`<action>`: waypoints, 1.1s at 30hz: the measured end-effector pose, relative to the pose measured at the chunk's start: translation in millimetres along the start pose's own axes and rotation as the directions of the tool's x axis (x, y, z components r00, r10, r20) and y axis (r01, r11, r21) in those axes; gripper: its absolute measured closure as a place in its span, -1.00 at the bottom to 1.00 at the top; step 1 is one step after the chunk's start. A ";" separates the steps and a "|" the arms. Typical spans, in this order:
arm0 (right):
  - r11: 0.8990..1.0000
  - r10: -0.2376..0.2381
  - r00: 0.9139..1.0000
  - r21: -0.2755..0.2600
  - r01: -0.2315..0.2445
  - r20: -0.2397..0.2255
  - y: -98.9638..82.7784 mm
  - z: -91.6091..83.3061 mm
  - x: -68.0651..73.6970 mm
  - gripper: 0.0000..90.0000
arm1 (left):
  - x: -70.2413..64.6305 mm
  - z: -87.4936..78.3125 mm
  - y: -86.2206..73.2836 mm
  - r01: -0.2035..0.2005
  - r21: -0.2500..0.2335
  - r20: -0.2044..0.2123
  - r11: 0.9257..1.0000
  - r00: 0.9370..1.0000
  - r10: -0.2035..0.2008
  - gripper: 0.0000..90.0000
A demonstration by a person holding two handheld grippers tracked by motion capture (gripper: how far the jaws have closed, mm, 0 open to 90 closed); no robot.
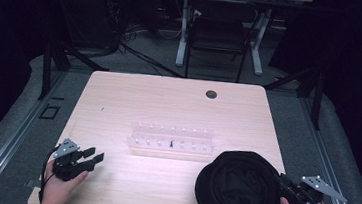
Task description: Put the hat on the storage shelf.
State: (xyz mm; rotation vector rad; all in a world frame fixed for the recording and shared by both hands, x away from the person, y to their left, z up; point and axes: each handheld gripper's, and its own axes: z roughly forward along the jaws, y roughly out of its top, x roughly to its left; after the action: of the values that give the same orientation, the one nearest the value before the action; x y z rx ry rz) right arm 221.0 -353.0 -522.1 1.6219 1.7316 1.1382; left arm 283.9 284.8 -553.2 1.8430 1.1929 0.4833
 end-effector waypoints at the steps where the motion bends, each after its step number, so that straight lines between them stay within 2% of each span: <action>1: 1.000 -0.004 1.000 0.006 0.004 0.007 0.3 -0.3 1.0 0.48 | -0.5 0.2 0.2 -0.005 0.006 0.002 1.000 1.000 0.005 0.21; 5: 1.000 -0.014 1.000 0.022 0.014 0.004 2.7 -1.5 4.0 0.45 | -2.2 0.5 1.5 -0.018 -0.007 0.009 1.000 1.000 0.019 0.22; 9: 1.000 0.017 1.000 0.023 -0.017 -0.008 7.1 -2.1 5.6 0.44 | -1.8 0.6 1.7 -0.006 -0.017 0.029 1.000 1.000 0.006 0.29; 12: 0.999 0.029 0.999 0.035 -0.028 -0.031 11.3 -1.0 6.5 0.46 | -3.0 0.8 1.2 -0.011 -0.018 0.024 1.000 1.000 0.011 0.29; 14: 0.999 -0.010 1.000 0.050 0.011 -0.023 14.3 0.4 8.2 0.47 | -3.5 1.0 0.9 -0.012 -0.016 0.027 1.000 1.000 0.013 0.29; 18: 0.995 -0.063 0.997 0.072 0.066 -0.037 20.5 3.0 12.7 0.51 | -5.8 3.5 -1.0 -0.007 -0.016 0.037 1.000 0.999 0.007 0.28; 21: 0.991 -0.091 0.995 0.090 0.094 -0.041 24.4 4.2 14.2 0.54 | -8.7 6.5 -2.5 -0.030 0.000 0.034 1.000 0.999 0.030 0.28; 23: 0.983 -0.130 0.991 0.128 0.134 -0.041 31.6 5.1 15.7 0.60 | -10.4 8.1 -2.2 -0.030 0.006 0.041 1.000 0.999 0.030 0.28; 24: 0.983 -0.130 0.991 0.128 0.134 -0.041 31.6 5.1 15.7 0.60 | -10.4 8.1 -2.2 -0.030 0.006 0.041 1.000 0.999 0.030 0.28; 26: 0.976 -0.154 0.987 0.151 0.159 -0.044 35.6 6.3 16.4 0.59 | -10.9 7.2 -1.0 -0.034 0.014 0.050 0.999 0.998 0.033 0.28; 27: 0.966 -0.176 0.983 0.185 0.182 -0.047 40.4 7.6 17.2 0.57 | -11.1 9.0 -1.7 -0.036 0.009 0.048 0.999 0.998 0.035 0.27; 29: 0.962 -0.185 0.982 0.195 0.191 -0.045 42.2 8.2 17.8 0.57 | -11.3 10.1 -2.3 -0.033 0.015 0.050 0.999 0.998 0.032 0.27; 30: 0.951 -0.207 0.977 0.225 0.212 -0.043 48.6 8.8 20.0 0.55 | -11.7 10.4 -2.3 -0.036 0.014 0.049 0.999 0.998 0.035 0.24; 31: 0.951 -0.207 0.977 0.225 0.212 -0.043 48.6 8.8 20.0 0.55 | -11.7 10.4 -2.3 -0.036 0.014 0.049 0.999 0.998 0.035 0.23; 33: 0.939 -0.212 0.975 0.263 0.222 -0.065 55.4 10.0 21.4 0.55 | -12.1 9.3 -2.2 -0.040 0.011 0.039 0.999 0.998 0.040 0.23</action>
State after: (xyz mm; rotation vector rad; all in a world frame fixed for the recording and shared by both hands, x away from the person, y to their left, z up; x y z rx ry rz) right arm 256.2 -333.3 -477.3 1.5182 2.1045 0.8617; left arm 283.6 270.4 -558.5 1.8814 1.1371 0.4611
